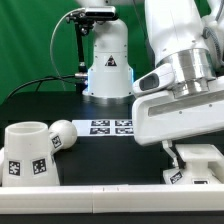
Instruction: Assemble lamp
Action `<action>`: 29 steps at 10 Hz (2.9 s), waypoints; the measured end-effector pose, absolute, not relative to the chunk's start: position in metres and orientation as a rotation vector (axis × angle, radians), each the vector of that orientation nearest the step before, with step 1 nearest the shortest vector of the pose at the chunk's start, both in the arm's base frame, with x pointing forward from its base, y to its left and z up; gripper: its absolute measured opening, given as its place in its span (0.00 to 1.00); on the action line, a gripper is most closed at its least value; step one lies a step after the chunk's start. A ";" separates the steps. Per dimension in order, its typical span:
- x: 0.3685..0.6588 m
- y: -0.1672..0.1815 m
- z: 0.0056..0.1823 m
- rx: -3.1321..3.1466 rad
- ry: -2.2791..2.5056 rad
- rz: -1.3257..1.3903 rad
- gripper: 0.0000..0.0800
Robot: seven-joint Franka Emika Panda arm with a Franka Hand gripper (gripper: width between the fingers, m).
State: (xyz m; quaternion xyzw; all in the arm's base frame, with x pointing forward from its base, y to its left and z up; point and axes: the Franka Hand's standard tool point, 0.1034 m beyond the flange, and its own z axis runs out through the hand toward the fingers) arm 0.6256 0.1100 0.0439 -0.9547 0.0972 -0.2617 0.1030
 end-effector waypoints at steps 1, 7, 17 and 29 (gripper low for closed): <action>0.625 0.107 0.043 -2.821 0.282 -0.773 0.87; 0.621 0.094 0.043 -2.833 0.297 -0.762 0.87; 0.616 0.032 0.120 -2.892 0.293 -0.683 0.87; 0.577 -0.029 0.128 -2.929 0.433 -0.505 0.87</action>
Offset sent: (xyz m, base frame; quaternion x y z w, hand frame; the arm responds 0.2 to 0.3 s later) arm -0.0119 -0.0127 -0.0058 -0.0059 0.0040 -0.0139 0.9999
